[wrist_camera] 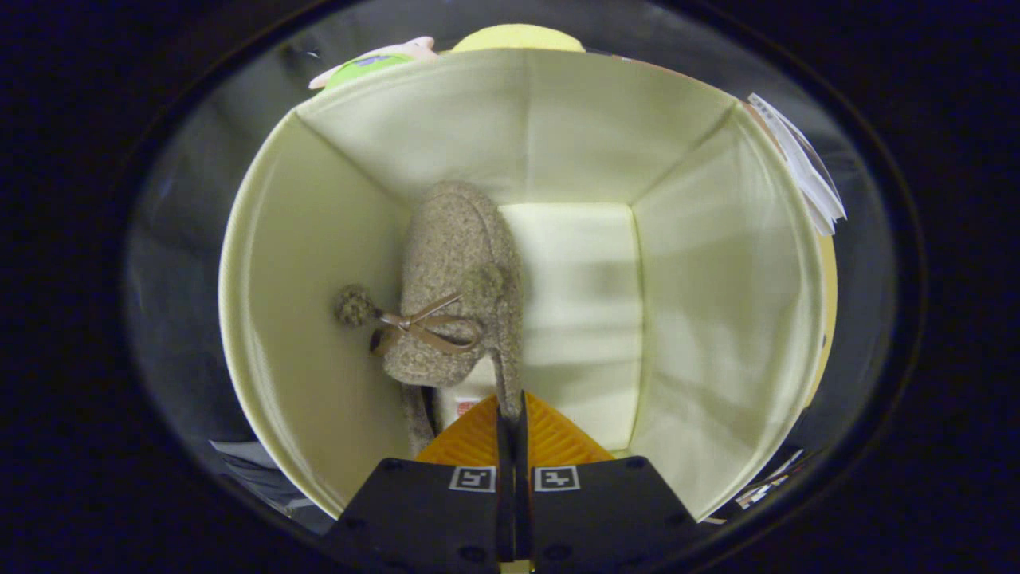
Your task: Open the storage box then place both shoes into the box .Put the left shoe in first, then the right shoe, with the right side of both shoes facing outward in a uniform manner.
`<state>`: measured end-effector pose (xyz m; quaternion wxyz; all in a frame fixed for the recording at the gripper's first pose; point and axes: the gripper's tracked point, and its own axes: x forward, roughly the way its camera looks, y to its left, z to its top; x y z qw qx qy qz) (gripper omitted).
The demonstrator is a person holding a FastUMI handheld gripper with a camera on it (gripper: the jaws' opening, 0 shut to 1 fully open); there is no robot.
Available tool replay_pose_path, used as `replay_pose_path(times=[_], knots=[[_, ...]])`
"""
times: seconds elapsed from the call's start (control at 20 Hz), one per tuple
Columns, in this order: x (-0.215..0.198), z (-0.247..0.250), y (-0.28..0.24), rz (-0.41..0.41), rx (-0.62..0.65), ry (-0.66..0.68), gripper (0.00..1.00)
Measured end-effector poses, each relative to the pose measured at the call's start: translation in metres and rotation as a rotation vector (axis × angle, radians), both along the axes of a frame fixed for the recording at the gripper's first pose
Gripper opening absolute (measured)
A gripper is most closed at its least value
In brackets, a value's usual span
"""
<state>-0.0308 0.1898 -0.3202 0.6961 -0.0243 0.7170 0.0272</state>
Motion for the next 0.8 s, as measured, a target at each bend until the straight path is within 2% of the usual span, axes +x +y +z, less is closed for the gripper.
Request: replay_pose_path(times=[0.15,0.4,0.45,0.8], knots=[[0.002,0.003,0.003,-0.032,0.026,-0.017,0.14],[-0.005,0.039,-0.003,-0.092,0.08,-0.032,0.88],[-0.009,0.047,-0.008,-0.099,0.085,-0.036,1.0],[-0.028,0.112,-0.063,-0.194,0.053,-0.07,1.0]])
